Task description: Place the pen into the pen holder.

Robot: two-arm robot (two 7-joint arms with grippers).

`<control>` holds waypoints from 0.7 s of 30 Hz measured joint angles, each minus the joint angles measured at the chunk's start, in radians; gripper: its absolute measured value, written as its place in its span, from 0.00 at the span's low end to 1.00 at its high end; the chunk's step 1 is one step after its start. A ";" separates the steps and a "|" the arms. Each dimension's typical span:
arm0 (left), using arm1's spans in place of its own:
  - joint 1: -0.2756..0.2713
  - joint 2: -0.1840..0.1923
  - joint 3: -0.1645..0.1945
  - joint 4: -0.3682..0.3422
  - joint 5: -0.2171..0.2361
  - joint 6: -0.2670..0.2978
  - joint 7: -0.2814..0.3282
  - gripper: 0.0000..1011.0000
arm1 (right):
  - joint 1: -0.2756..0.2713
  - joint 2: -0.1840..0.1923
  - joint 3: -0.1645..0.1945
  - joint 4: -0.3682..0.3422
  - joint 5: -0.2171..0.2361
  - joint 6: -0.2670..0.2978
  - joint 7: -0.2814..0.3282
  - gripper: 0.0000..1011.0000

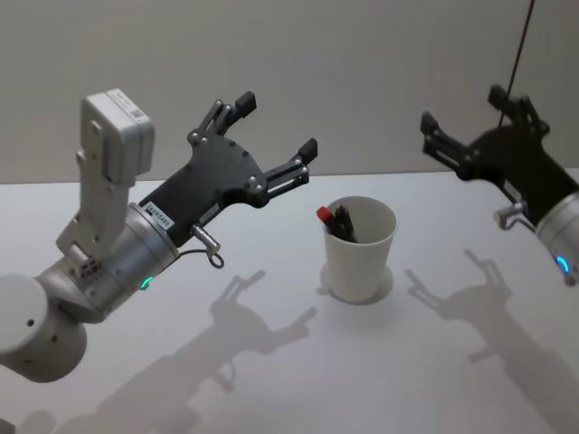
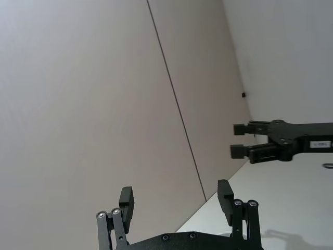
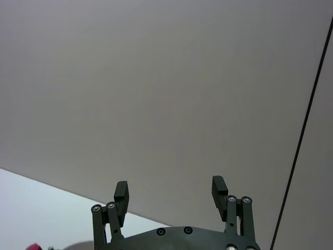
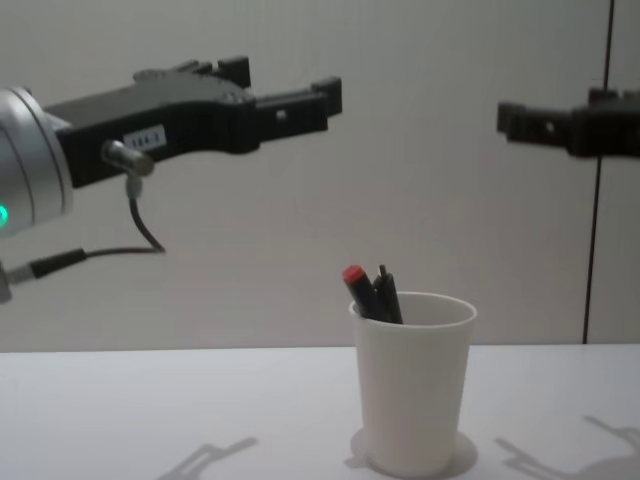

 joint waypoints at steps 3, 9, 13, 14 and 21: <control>-0.003 -0.006 0.013 0.012 0.014 0.007 0.032 0.99 | -0.023 -0.008 0.009 0.009 -0.006 -0.011 0.001 0.99; -0.011 -0.024 0.049 0.046 0.057 0.030 0.121 0.99 | -0.088 -0.030 0.035 0.033 -0.021 -0.040 0.005 0.99; -0.016 -0.034 0.069 0.064 0.079 0.043 0.170 0.99 | -0.127 -0.043 0.051 0.049 -0.029 -0.058 0.008 0.99; -0.017 -0.036 0.074 0.068 0.085 0.045 0.181 0.99 | -0.133 -0.045 0.053 0.051 -0.030 -0.062 0.008 0.99; -0.025 -0.055 0.111 0.103 0.128 0.068 0.273 0.99 | -0.170 -0.057 0.068 0.065 -0.039 -0.078 0.010 0.99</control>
